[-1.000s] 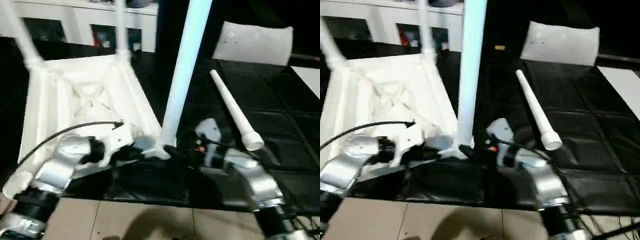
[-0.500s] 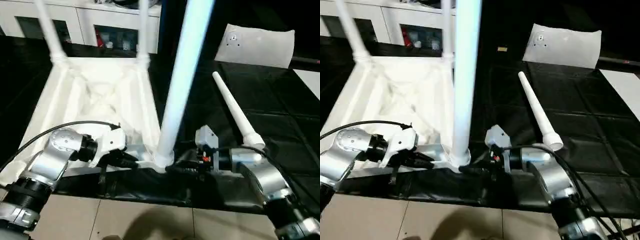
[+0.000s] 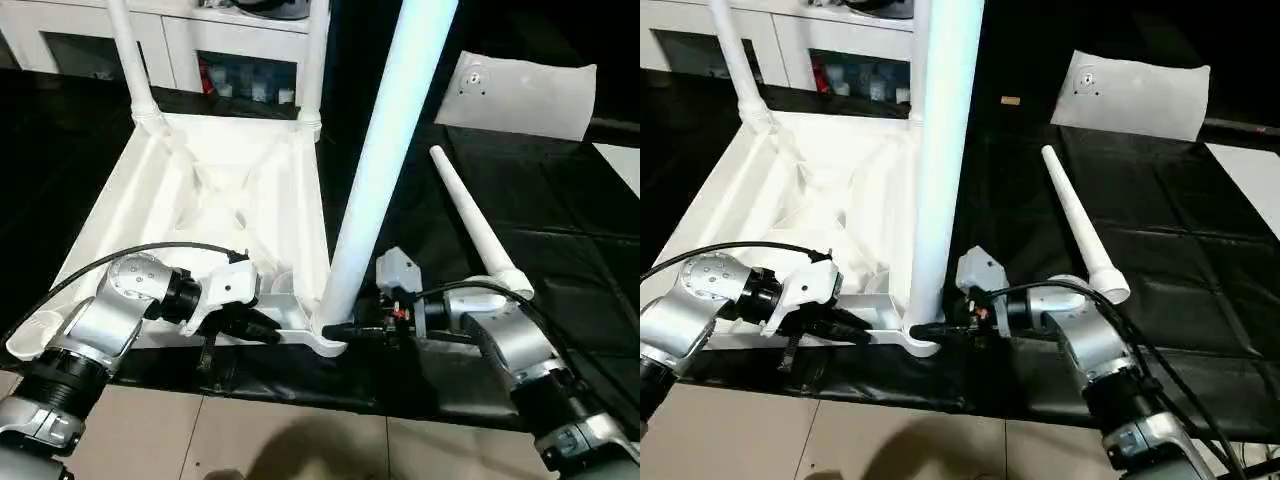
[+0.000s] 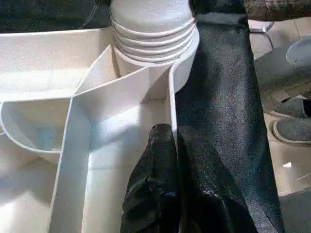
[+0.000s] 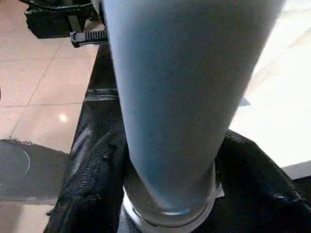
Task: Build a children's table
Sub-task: Rotate leg to tighten
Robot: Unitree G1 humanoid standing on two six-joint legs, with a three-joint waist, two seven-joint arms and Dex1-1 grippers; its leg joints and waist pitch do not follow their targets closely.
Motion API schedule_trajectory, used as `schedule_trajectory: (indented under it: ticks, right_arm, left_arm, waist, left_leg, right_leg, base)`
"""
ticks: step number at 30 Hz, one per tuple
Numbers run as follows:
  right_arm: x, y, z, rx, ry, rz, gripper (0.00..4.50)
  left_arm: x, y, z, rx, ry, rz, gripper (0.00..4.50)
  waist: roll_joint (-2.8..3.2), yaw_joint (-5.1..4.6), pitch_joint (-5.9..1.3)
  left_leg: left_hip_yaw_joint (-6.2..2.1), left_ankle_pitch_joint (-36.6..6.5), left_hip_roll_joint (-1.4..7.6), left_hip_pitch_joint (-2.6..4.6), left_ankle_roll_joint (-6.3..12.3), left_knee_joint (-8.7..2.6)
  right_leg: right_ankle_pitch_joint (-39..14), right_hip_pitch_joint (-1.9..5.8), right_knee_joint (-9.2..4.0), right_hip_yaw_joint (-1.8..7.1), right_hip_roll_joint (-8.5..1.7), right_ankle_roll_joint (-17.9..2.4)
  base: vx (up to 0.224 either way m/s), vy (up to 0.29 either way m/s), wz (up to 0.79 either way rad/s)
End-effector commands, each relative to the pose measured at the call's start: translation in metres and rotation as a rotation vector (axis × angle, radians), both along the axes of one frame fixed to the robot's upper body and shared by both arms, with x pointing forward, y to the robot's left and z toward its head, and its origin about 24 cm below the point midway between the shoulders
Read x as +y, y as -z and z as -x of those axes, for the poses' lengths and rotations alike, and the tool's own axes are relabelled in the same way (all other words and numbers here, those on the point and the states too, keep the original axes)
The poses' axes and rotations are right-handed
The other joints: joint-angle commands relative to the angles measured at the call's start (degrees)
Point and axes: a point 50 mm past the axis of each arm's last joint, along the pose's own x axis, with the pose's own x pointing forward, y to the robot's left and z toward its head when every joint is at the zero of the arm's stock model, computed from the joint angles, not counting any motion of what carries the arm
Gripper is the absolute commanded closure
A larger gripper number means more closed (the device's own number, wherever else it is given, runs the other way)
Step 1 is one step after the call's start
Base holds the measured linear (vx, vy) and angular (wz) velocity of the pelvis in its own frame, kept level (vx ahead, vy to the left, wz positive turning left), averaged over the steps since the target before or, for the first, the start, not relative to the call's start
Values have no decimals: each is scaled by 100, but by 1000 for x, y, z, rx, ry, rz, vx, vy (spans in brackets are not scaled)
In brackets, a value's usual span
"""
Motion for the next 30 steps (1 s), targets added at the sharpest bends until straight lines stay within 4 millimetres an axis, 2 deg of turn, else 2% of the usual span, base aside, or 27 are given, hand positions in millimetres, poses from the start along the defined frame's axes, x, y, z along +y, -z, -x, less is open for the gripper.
schedule_trajectory:
  ticks: [1, 2, 3, 4, 5, 14, 15, 17, 23, 24, 27, 28, 30]
  right_arm:
    - [0, 3, 0, 2, -24, 38, 208]
    - [1, 4, 0, 1, -27, 39, 208]
    - [1, 4, 0, 1, -29, 40, 227]
    - [1, 4, 0, 1, -33, 42, 227]
    - [1, 4, -1, 1, -36, 42, 230]
    - [5, 6, 0, -8, -38, 37, 243]
    - [5, 7, 0, 1, -33, 34, 208]
    - [5, 7, 0, 35, -31, 16, 174]
    - [4, 7, 1, 48, -21, -2, 127]
    - [3, 8, 2, 51, -19, 1, 120]
    - [2, 10, 3, 51, -11, 5, 86]
    - [2, 10, 2, 46, -2, 6, 86]
    - [2, 11, 2, 42, 6, 8, 63]
  left_arm:
    - [-6, 8, 7, 44, 83, -40, 450]
    - [-5, 8, 7, 44, 83, -41, 450]
    - [-5, 8, 7, 45, 83, -42, 450]
    - [-4, 8, 7, 45, 81, -45, 450]
    - [-3, 8, 7, 45, 80, -48, 450]
    - [0, 10, 8, 45, 71, -59, 450]
    - [0, 10, 8, 45, 70, -60, 450]
    - [0, 10, 7, 41, 62, -60, 450]
    - [-1, 10, 6, 38, 55, -58, 450]
    - [-1, 10, 6, 37, 55, -57, 450]
    - [-1, 10, 6, 37, 55, -58, 450]
    - [-1, 10, 6, 36, 56, -58, 450]
    - [-1, 10, 5, 36, 57, -58, 450]
  waist:
    - [38, -30, -321]
    - [37, -32, -318]
    - [36, -36, -316]
    - [22, -38, -317]
    - [44, -33, -316]
    - [30, -41, -303]
    - [30, -44, -305]
    - [33, -41, -307]
    - [53, -32, -315]
    - [82, -28, -315]
    - [59, -31, -311]
    - [81, -26, -304]
    - [66, -29, -304]
  left_leg:
    - [41, -348, 129, -47, 236, -393]
    - [41, -368, 129, -43, 241, -396]
    - [43, -410, 126, -42, 236, -396]
    - [43, -432, 128, -39, 234, -398]
    - [40, -441, 128, -37, 231, -399]
    - [34, -582, 132, -35, 176, -415]
    - [32, -573, 132, -37, 173, -416]
    - [33, -565, 131, -35, 179, -414]
    - [35, -548, 135, -25, 163, -415]
    - [29, -536, 135, -30, 156, -417]
    - [32, -592, 133, -30, 148, -419]
    - [30, -628, 132, -28, 133, -422]
    - [29, -638, 133, -30, 115, -424]
  right_leg:
    - [-564, 333, -355, 317, -427, -1186]
    - [-571, 327, -357, 315, -424, -1194]
    - [-619, 326, -363, 316, -424, -1190]
    - [-654, 327, -368, 315, -423, -1186]
    - [-654, 327, -365, 318, -429, -1193]
    - [-815, 318, -388, 316, -423, -1152]
    - [-810, 320, -385, 317, -422, -1150]
    - [-776, 320, -384, 318, -421, -1160]
    - [-628, 316, -371, 317, -419, -1215]
    - [-576, 321, -362, 316, -421, -1226]
    - [-606, 325, -373, 316, -420, -1219]
    - [-683, 320, -381, 317, -423, -1202]
    - [-722, 321, -387, 318, -420, -1187]
  base:
    - [0, 0, 0]
    - [0, 0, 0]
    - [0, 0, 0]
    - [0, 0, 0]
    - [0, 0, 0]
    - [0, 0, 0]
    - [0, 0, 0]
    - [0, 0, 0]
    - [0, 0, 0]
    - [0, 0, 0]
    - [0, 0, 0]
    - [0, 0, 0]
    - [0, 0, 0]
